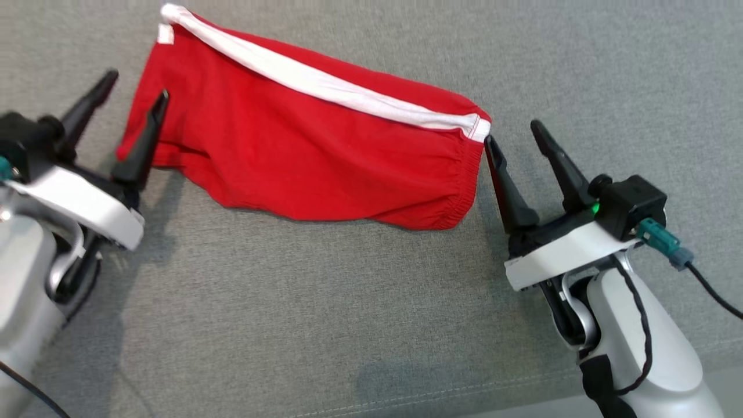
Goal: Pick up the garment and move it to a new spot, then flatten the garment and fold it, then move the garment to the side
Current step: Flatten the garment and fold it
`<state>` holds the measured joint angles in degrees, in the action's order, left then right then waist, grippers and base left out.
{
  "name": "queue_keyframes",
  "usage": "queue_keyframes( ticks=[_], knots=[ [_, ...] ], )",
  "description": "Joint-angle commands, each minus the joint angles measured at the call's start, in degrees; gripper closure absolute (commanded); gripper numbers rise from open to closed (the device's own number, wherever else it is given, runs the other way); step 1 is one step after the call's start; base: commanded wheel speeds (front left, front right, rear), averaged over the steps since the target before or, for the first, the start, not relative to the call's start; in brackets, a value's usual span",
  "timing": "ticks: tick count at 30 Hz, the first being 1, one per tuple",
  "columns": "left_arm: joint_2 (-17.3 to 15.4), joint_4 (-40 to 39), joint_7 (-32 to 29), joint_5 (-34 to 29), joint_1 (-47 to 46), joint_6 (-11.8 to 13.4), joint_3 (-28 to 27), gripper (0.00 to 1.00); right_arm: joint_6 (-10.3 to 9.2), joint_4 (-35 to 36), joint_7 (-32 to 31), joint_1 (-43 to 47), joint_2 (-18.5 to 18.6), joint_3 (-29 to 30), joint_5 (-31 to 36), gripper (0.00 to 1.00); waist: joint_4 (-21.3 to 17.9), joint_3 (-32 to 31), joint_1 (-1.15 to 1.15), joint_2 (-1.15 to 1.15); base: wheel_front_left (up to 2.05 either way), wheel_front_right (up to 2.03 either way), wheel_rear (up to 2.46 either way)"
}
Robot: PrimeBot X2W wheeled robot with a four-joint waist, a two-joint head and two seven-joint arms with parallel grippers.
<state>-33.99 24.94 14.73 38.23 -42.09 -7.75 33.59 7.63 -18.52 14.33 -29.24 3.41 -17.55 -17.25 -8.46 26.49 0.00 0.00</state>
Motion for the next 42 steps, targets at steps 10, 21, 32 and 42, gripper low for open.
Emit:
queue_keyframes(
  ticks=[10,21,32,42],
  knots=[
    [3.2,0.8,0.3,-2.8,10.0,0.3,-6.4,0.00,-0.14,-4.4,0.7,3.7,-0.5,-2.2,-0.8,0.00,2.2,-8.4,0.00,0.00,0.00,0.00,0.00],
    [7.3,2.4,0.3,-4.9,17.1,0.3,-11.0,0.00,-0.14,-6.2,0.7,6.9,-0.5,-2.8,-1.8,0.00,2.5,-12.9,0.00,0.00,0.00,0.00,0.00],
    [8.6,5.2,0.3,0.6,18.8,0.3,-10.5,0.00,-0.14,-5.6,0.7,7.9,-0.5,-3.8,-2.5,0.00,1.0,-12.2,0.00,0.00,0.00,0.00,0.00],
    [6.0,7.6,0.3,6.7,14.0,0.3,-6.6,0.00,-0.14,-3.5,0.7,8.3,-0.5,-4.9,-2.8,0.00,-1.5,-8.9,0.00,0.00,0.00,0.00,0.00]
  ],
)
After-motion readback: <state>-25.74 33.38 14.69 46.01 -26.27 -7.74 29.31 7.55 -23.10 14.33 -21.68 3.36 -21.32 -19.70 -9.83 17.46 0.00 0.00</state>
